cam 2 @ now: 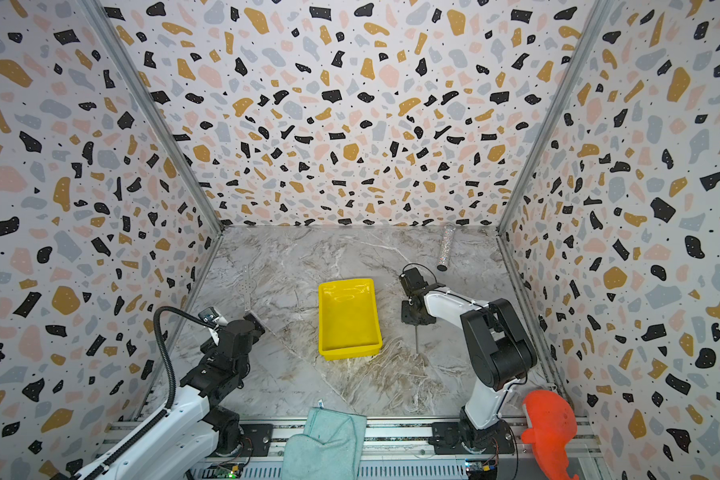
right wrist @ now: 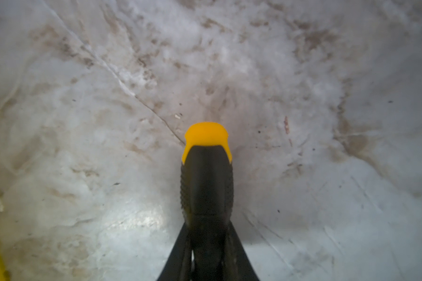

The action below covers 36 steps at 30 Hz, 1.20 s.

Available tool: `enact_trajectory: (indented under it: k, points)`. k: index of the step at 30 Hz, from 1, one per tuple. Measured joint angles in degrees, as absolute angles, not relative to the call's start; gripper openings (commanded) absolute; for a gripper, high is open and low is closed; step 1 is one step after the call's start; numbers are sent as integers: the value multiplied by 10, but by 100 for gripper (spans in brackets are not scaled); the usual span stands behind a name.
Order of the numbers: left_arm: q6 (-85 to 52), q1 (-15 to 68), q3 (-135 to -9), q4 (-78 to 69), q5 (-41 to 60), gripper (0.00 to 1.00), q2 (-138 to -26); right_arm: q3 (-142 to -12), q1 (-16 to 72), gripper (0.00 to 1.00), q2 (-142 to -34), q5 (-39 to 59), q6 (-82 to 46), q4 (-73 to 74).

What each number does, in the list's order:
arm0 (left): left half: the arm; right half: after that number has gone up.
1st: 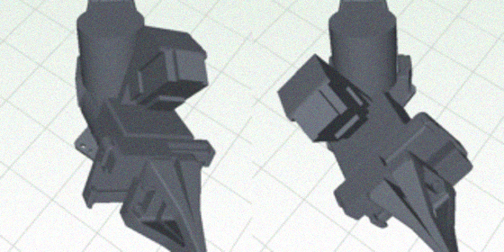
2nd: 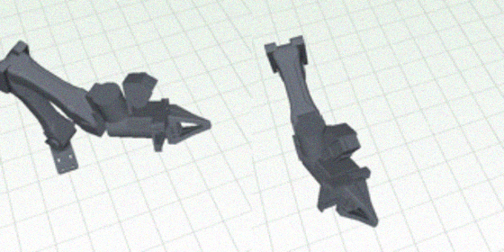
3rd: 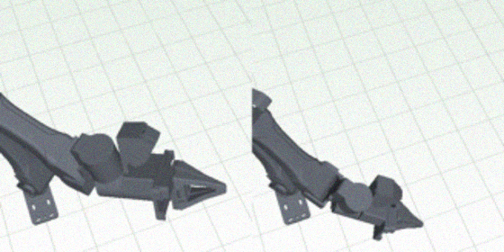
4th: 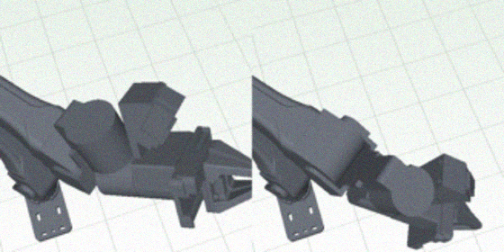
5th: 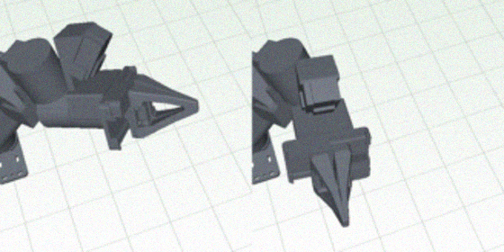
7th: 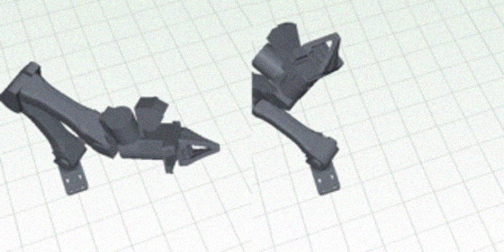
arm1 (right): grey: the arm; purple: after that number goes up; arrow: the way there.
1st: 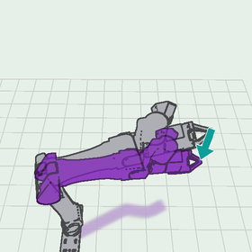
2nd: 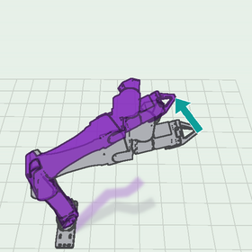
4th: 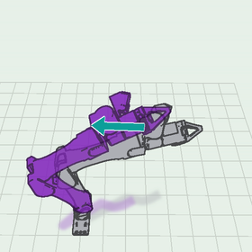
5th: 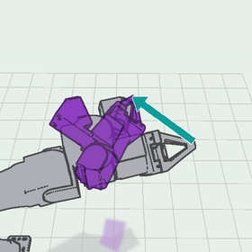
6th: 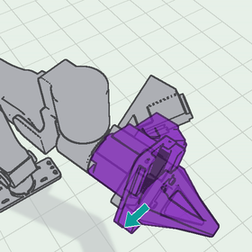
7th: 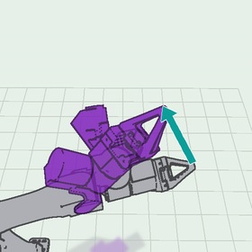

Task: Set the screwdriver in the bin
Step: 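Lift the screwdriver with the right gripper and carry it over the yellow tray, then lower the screwdriver into the yellow tray and open the right gripper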

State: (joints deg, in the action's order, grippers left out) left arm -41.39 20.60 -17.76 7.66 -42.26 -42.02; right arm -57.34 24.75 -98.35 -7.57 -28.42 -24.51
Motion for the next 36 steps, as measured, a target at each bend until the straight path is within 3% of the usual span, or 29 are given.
enact_trajectory:
  k: [8,15,23,30,36]
  points:
    - [-413,206,-178,76,-416,100,-430,-583,259,8,-897,-88,-294,-285]
    - [-412,206,-178,72,-409,100,-432,-688,364,7,-859,-84,-344,-306]
    - [-412,206,-178,73,-410,100,-432,-769,489,7,-930,-30,-421,-201]
    - [-412,206,-178,72,-410,100,-423,-797,495,7,-1044,11,-457,-178]
    - [-412,206,-178,72,-410,100,-426,-797,493,8,-1056,20,-467,-172]
